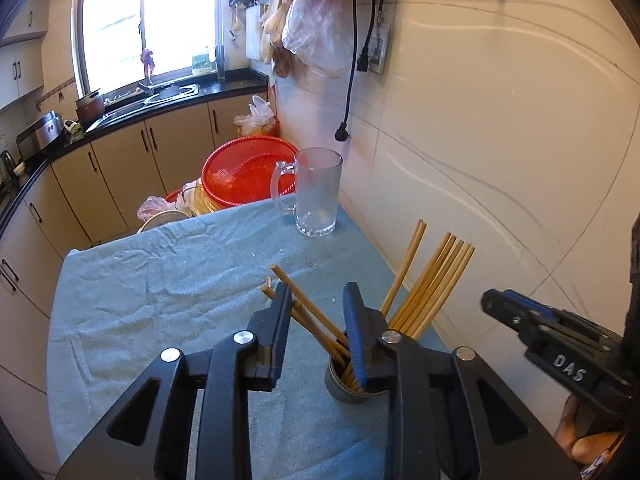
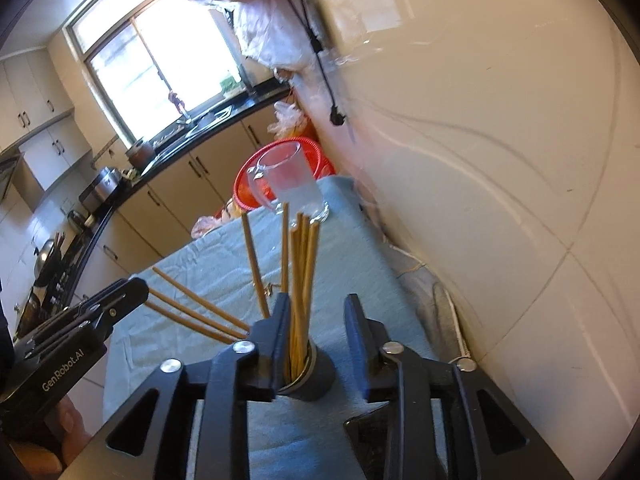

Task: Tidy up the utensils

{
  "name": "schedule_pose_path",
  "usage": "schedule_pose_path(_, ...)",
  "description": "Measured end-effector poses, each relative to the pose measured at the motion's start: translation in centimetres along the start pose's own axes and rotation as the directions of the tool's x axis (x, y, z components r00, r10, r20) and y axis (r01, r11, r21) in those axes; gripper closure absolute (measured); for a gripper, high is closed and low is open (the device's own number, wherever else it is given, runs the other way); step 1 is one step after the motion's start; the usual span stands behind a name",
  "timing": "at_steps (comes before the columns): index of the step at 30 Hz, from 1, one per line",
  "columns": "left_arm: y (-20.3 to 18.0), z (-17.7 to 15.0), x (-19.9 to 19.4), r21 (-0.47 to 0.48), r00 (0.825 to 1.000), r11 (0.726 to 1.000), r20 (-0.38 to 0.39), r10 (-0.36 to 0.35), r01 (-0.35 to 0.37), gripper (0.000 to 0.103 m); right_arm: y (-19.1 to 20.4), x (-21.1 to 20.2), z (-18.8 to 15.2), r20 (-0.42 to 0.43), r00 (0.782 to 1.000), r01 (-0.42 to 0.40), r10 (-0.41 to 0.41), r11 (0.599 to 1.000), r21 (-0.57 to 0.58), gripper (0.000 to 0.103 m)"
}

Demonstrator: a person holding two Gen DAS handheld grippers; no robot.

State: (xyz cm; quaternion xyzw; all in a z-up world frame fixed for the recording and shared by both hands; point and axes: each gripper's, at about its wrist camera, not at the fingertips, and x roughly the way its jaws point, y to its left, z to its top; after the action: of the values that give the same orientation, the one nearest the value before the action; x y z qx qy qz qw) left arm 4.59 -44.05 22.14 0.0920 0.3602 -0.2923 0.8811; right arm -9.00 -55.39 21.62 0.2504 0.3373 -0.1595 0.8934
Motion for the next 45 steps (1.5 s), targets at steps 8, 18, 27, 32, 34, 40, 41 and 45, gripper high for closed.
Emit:
schedule_pose_path(8,1.1,0.3,-3.3,-0.048,0.993,0.998,0.104,0.047,-0.042,0.041,-0.3,-3.3,-0.3,0.052,0.995,0.081,-0.081,0.997,0.005,0.026)
schedule_pose_path(18,2.4,-0.7,-7.1,-0.041,0.972,0.988,0.182,0.152,-0.147,0.009,0.8,-7.5,-1.9,0.1,0.978,0.185,-0.183,0.983,-0.018,0.011)
schedule_pose_path(27,4.1,-3.7,-9.3,0.0,0.973,0.981,0.122,0.195,-0.196,0.008,2.8,-10.5,-5.0,0.113,0.974,0.204,-0.195,0.976,-0.076,0.009)
schedule_pose_path(32,4.1,-6.8,-11.7,0.042,0.977,0.983,0.126,0.173,-0.179,0.008,4.1,-12.2,-7.6,0.12,0.975,0.203,-0.188,0.97,-0.136,0.009)
schedule_pose_path(34,4.0,-8.1,-12.3,0.049,0.981,0.985,0.116,0.158,-0.165,0.008,4.7,-12.9,-8.6,0.136,0.971,0.22,-0.199,0.961,-0.168,0.008)
schedule_pose_path(40,3.7,-12.1,-13.7,0.1,0.986,0.985,0.096,0.134,-0.144,0.008,6.3,-13.1,-11.1,0.093,0.977,0.208,-0.19,0.948,-0.241,0.007)
schedule_pose_path(41,3.7,-12.5,-13.7,0.103,0.987,0.985,0.092,0.131,-0.14,0.008,6.4,-13.2,-11.3,0.091,0.977,0.21,-0.193,0.944,-0.252,0.007)
schedule_pose_path(45,3.9,-13.3,-14.0,0.099,0.987,0.984,0.084,0.14,-0.148,0.008,6.9,-13.4,-11.9,0.087,0.978,0.204,-0.187,0.941,-0.271,0.007)
